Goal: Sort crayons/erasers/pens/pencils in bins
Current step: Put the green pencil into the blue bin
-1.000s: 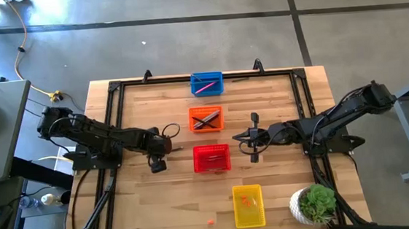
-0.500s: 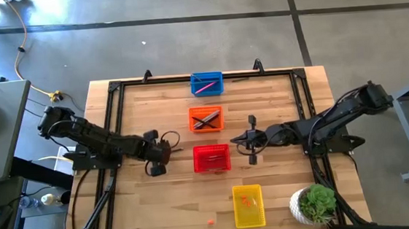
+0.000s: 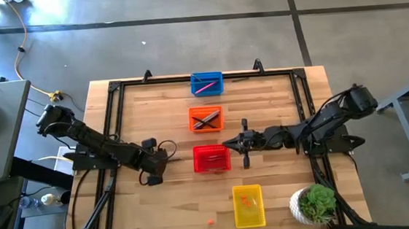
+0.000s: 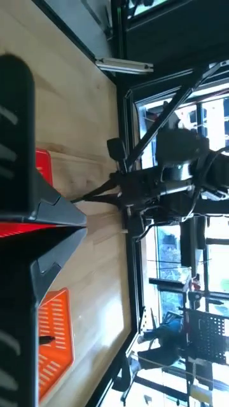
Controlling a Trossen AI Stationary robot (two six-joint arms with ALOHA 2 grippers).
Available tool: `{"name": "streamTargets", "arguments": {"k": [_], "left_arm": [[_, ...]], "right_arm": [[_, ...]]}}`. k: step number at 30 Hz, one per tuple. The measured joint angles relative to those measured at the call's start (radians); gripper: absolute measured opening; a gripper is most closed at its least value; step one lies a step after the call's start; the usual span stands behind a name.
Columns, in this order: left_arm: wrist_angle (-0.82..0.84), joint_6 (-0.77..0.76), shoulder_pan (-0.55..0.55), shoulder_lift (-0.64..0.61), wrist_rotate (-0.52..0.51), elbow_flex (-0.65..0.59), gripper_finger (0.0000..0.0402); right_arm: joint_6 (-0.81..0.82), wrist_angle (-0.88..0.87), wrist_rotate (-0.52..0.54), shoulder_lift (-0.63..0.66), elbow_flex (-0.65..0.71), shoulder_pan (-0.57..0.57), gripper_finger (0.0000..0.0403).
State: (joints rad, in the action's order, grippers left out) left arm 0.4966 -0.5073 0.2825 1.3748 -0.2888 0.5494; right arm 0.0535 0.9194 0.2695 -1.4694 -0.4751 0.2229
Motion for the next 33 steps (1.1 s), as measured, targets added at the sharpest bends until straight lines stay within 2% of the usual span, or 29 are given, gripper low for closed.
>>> {"name": "streamTargets", "arguments": {"k": [6,13,18,22,26,29,33], "left_arm": [[-0.031,-0.052,0.083,-0.022,-0.075,0.0,0.0002],[-0.083,-0.08,0.164,-0.023,-0.161,0.001,0.0002],[-0.064,-0.102,0.182,-0.024,-0.174,-0.009,0.0001],[-0.048,-0.043,0.138,-0.034,-0.188,-0.01,0.0001],[-0.052,0.093,0.054,-0.059,-0.168,-0.01,0.0001],[-0.064,0.208,-0.034,-0.09,-0.118,-0.01,0.0],[-0.126,0.384,-0.157,-0.12,0.05,-0.01,0.0]], "right_arm": [[0.019,0.006,0.048,-0.041,-0.023,0.017,0.005],[0.018,-0.047,0.053,-0.144,-0.159,0.046,0.0127],[0.021,-0.145,0.053,-0.229,-0.264,0.053,0.0176],[-0.001,-0.258,0.052,-0.257,-0.338,0.054,0.0201],[-0.035,-0.415,0.054,-0.253,-0.394,0.056,0.02],[-0.069,-0.492,0.062,-0.251,-0.408,0.06,0.0175],[-0.088,-0.555,0.062,-0.251,-0.408,0.062,0.0117]]}}
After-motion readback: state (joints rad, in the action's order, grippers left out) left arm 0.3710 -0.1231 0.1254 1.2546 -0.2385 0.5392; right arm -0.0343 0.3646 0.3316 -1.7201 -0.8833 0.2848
